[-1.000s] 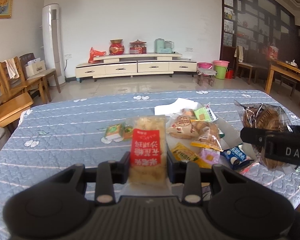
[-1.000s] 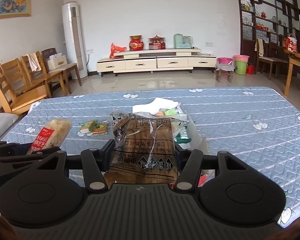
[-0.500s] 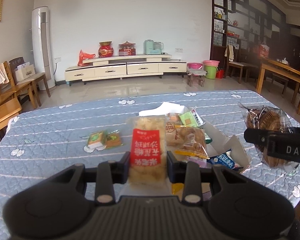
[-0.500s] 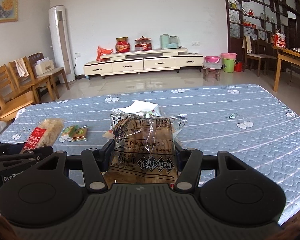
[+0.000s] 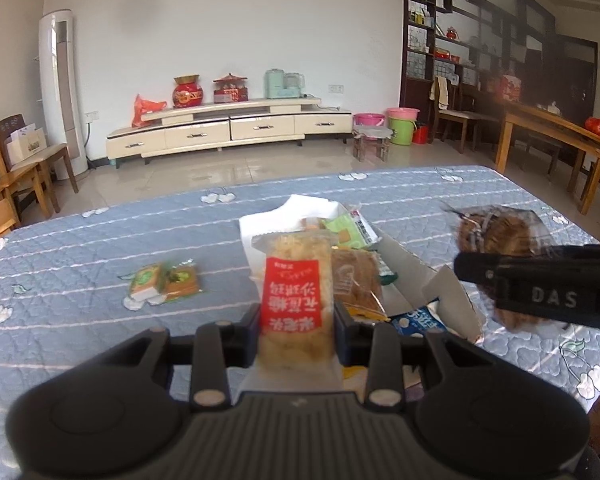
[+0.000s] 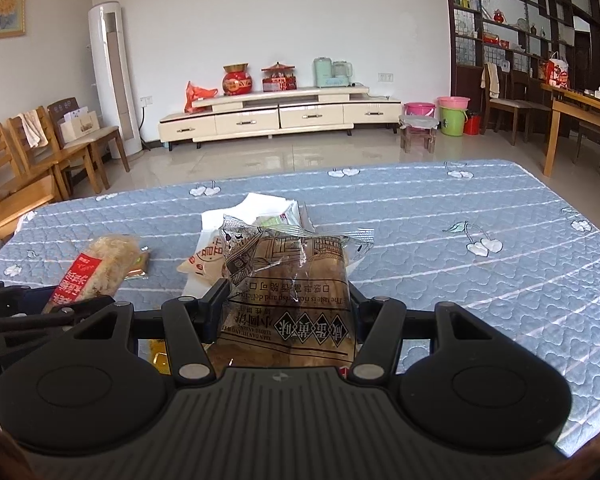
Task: Organize snacks
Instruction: 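Release the brown cookie bag into the tray with the right tool while the left releases the bread pack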
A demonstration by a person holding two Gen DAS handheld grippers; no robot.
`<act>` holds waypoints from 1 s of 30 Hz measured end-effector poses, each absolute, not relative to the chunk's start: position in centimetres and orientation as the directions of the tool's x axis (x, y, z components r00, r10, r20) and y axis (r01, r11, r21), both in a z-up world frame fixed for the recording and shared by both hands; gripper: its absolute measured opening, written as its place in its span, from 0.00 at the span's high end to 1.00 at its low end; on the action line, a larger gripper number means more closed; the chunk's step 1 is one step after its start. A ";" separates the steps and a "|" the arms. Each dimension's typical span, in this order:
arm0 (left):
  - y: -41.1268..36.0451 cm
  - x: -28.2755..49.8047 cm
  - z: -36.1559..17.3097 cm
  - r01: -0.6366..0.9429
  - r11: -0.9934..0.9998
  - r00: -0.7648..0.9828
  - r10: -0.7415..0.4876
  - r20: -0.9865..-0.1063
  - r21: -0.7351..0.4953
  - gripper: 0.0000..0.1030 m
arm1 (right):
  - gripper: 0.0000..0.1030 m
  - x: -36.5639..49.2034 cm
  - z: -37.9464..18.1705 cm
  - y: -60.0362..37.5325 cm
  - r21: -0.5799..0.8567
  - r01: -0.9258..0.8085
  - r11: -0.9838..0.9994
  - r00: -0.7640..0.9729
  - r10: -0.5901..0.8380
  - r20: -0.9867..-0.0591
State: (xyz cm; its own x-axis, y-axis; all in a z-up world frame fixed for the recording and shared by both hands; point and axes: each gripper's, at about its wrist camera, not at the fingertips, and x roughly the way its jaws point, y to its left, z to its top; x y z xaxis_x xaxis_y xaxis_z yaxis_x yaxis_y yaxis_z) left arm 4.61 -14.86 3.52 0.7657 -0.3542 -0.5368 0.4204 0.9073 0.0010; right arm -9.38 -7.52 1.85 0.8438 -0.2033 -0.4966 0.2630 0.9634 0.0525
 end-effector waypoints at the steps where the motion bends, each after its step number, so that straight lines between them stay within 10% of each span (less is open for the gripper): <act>1: -15.1 4.7 3.4 0.423 0.906 0.762 -0.355 -0.541 0.000 0.66 | 0.31 -9.1 1.8 -7.6 0.054 0.261 0.964 0.843 -0.200 -0.499; 26: -17.9 7.5 1.0 0.464 0.885 0.708 -0.392 -0.588 -0.031 0.66 | 0.31 -5.4 0.8 -7.8 0.062 0.222 0.973 0.816 -0.151 -0.558; 30: -18.3 7.8 0.3 0.486 0.873 0.696 -0.418 -0.583 -0.047 0.58 | 0.14 -5.5 1.0 -8.4 0.066 0.228 0.971 0.813 -0.153 -0.562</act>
